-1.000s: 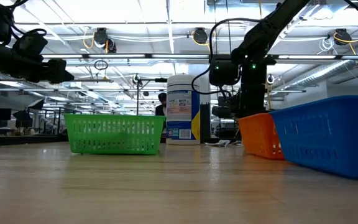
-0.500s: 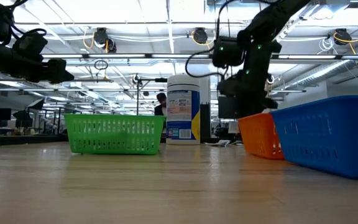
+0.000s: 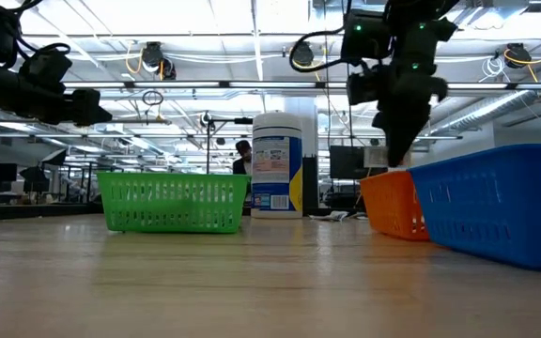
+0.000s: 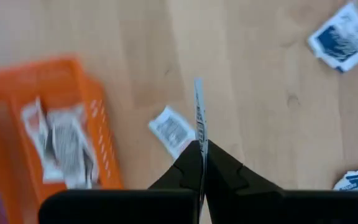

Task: Pick & Place First Aid Supplies
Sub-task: Put the orange pad into the orange bin

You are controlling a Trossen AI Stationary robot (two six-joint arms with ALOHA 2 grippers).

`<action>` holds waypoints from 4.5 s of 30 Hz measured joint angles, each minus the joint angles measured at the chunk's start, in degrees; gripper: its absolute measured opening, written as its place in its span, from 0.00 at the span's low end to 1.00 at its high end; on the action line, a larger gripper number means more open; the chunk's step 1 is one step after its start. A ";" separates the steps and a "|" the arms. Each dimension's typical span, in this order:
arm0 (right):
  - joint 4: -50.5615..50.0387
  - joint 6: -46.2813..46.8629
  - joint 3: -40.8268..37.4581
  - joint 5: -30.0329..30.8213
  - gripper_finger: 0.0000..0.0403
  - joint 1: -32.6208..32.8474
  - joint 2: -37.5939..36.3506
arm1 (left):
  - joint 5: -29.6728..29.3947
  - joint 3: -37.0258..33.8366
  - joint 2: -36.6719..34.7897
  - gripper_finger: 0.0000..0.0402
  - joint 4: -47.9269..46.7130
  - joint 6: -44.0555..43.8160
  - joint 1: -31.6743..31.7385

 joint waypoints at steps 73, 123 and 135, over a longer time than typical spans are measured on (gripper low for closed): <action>1.47 -0.75 -5.49 7.37 0.53 15.40 -6.73 | 0.00 0.01 0.00 0.76 0.00 0.00 0.02; 12.97 -13.59 -10.14 3.96 0.22 0.41 9.58 | 0.00 0.00 -0.01 0.76 0.00 0.00 0.02; 11.10 -13.61 -9.67 4.59 0.01 0.06 8.25 | -0.01 -0.01 -0.02 0.76 0.00 0.00 0.01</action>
